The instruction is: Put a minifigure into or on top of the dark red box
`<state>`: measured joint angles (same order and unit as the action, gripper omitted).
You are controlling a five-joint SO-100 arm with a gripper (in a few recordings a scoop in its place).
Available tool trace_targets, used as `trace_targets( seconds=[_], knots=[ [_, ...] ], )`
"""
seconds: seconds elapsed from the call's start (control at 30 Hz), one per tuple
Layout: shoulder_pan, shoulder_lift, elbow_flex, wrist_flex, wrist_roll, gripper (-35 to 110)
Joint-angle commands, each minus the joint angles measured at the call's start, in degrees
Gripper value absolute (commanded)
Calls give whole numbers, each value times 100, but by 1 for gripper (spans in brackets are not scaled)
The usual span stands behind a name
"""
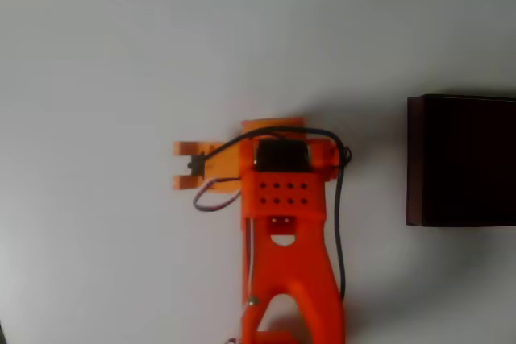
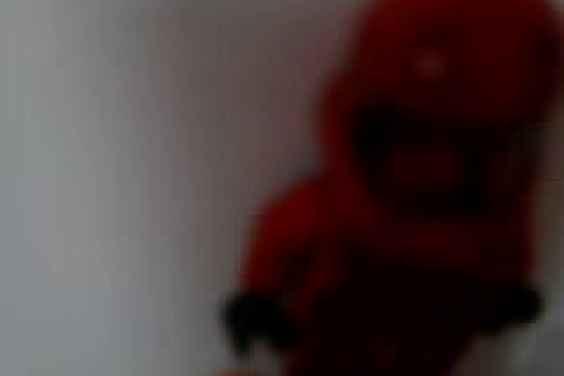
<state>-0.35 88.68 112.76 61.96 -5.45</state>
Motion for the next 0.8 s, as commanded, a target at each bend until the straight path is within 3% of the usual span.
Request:
trace_targets(
  seconds=[0.0,0.77],
  knots=[
    [-53,0,-193,53,-123,18],
    [-158,-439,-281,-44,-26,0]
  ],
)
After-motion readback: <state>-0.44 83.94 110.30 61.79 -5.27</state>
